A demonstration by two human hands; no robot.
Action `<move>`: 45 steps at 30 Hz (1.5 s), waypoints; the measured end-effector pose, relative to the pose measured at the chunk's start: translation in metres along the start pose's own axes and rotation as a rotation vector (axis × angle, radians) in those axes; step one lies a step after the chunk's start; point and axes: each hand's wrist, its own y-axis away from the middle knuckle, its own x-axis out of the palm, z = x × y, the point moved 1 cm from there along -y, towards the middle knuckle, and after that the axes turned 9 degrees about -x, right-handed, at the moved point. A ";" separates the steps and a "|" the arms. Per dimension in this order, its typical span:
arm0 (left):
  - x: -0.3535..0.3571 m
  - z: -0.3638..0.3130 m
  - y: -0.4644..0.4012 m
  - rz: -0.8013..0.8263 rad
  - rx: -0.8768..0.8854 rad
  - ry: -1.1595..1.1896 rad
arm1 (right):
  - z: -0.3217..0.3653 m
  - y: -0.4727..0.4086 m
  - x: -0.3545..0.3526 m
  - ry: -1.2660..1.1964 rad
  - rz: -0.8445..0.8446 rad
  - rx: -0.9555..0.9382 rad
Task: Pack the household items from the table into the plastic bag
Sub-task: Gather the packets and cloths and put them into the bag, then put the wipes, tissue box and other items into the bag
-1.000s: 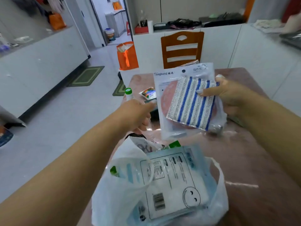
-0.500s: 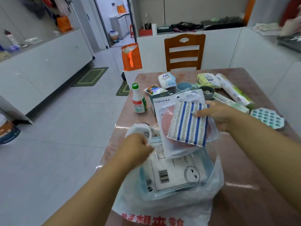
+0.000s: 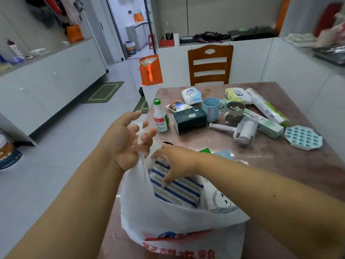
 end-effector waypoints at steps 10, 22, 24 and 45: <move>-0.005 0.000 -0.003 -0.015 0.033 -0.077 | -0.122 0.112 -0.005 -0.202 -0.309 1.124; -0.008 -0.036 0.028 0.128 0.123 -0.107 | -0.044 0.157 -0.114 -1.081 -1.250 0.299; -0.009 -0.036 0.032 0.113 0.080 -0.149 | -0.038 0.158 -0.106 -0.881 -1.089 0.510; 0.141 -0.117 -0.085 -0.412 0.128 -1.601 | -0.158 0.141 -0.222 -0.316 -0.746 0.757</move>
